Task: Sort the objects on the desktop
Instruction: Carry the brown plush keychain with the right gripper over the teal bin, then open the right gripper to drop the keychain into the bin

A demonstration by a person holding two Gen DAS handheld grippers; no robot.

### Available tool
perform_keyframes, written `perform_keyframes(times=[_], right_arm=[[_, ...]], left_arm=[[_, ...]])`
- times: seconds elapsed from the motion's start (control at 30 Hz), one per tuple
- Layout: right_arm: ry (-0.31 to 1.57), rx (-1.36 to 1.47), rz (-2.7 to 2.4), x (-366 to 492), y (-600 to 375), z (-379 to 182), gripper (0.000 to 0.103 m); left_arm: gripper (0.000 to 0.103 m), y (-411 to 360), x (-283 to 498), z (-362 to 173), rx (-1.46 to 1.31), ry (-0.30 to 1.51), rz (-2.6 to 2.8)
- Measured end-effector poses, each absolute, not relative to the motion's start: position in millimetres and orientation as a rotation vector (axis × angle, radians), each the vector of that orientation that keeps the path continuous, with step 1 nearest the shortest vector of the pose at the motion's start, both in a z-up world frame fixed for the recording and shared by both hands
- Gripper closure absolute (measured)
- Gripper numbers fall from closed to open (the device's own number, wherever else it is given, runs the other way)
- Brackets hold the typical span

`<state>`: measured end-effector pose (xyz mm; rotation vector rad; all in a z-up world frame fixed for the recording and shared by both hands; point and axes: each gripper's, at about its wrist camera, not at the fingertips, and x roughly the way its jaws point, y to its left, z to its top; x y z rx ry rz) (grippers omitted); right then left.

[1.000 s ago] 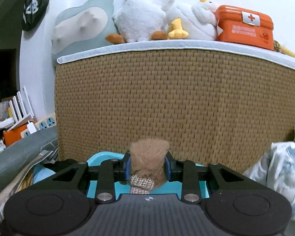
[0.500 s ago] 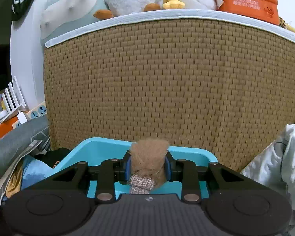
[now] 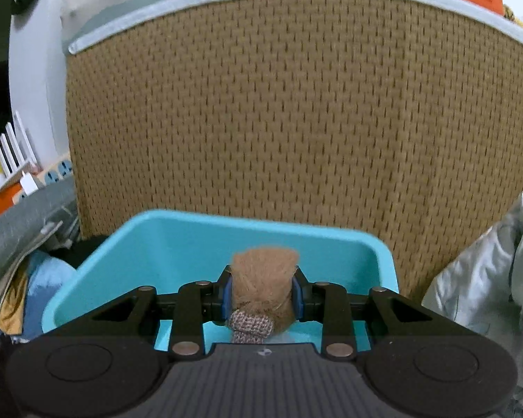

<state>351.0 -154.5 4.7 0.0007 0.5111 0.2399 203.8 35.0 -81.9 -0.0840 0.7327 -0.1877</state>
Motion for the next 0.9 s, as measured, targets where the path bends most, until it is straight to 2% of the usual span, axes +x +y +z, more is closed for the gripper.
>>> perform_keyframes(times=[0.3, 0.9], right_arm=[[0.636, -0.022, 0.234, 359, -155, -7, 0.068], [0.654, -0.002, 0.225, 352, -154, -11, 0.064]], left_arm=[[0.019, 36, 204, -82, -0.088, 0.731, -0.190], [0.019, 34, 204, -84, -0.062, 0.737, -0.180]])
